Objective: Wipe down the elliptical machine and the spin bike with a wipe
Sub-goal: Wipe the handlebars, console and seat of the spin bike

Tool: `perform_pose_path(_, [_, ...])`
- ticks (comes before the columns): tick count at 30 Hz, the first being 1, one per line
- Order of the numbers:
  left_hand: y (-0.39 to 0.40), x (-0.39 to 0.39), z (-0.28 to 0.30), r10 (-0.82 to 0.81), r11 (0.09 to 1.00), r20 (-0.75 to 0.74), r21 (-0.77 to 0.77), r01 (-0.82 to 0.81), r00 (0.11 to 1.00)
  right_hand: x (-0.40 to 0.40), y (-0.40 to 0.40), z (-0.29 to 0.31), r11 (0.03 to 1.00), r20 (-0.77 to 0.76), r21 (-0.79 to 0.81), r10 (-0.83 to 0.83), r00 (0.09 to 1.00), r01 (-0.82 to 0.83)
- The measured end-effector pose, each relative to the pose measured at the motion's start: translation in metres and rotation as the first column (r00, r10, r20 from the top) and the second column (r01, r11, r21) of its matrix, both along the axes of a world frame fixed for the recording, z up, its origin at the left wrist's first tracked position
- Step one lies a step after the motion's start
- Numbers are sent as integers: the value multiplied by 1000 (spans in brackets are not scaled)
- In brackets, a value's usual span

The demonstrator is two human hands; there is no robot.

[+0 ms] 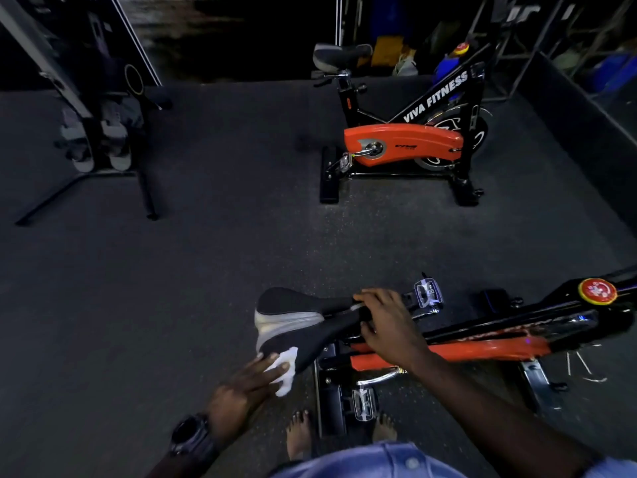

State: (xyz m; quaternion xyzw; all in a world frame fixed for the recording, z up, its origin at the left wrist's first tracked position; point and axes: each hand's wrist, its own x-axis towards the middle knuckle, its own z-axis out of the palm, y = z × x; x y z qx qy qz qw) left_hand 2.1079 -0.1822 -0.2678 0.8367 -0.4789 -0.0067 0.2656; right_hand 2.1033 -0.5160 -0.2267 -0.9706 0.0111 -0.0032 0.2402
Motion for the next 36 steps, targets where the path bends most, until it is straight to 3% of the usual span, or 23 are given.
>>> perform_pose_path(3, [8, 0, 4, 114, 994, -47, -1, -114, 992, 1, -1, 1, 992, 8, -105, 66, 998, -64])
perform_pose_path(8, [-10, -14, 7, 268, 950, -68, -144, -275, 961, 3, 10, -2, 934, 10, -286, 224, 974, -212])
perform_pose_path(12, [-32, -20, 6, 346, 914, -113, -184, -362, 931, 8, 23, -3, 945, -4, -275, 184, 983, -178])
perform_pose_path(17, [-42, -1, 10, 320, 934, -41, -155, -323, 946, 4, 14, -6, 953, 2, -242, 188, 982, -182])
perform_pose_path(21, [-11, 26, 5, 510, 846, -12, -174, -504, 860, 3, 13, -3, 954, -3, -233, 192, 981, -187])
perform_pose_path(25, [-33, 29, 8, 672, 704, -142, -183, -686, 727, 3, 14, -2, 964, -2, -197, 180, 984, -177])
perform_pose_path(26, [-45, 24, 9, 650, 720, -135, -208, -662, 748, 3, 14, -3, 965, -1, -190, 182, 983, -179])
perform_pose_path(29, [-83, 6, 9, 407, 897, -25, -176, -405, 913, 2, 10, -4, 968, 1, -164, 193, 981, -190])
perform_pose_path(31, [-83, 11, 10, 312, 942, 15, -135, -307, 950, 3, 8, -3, 971, -2, -142, 195, 981, -194])
perform_pose_path(36, [-14, 37, 18, 564, 815, -57, -121, -567, 824, 4, 1, -6, 970, -21, -88, 224, 974, -225])
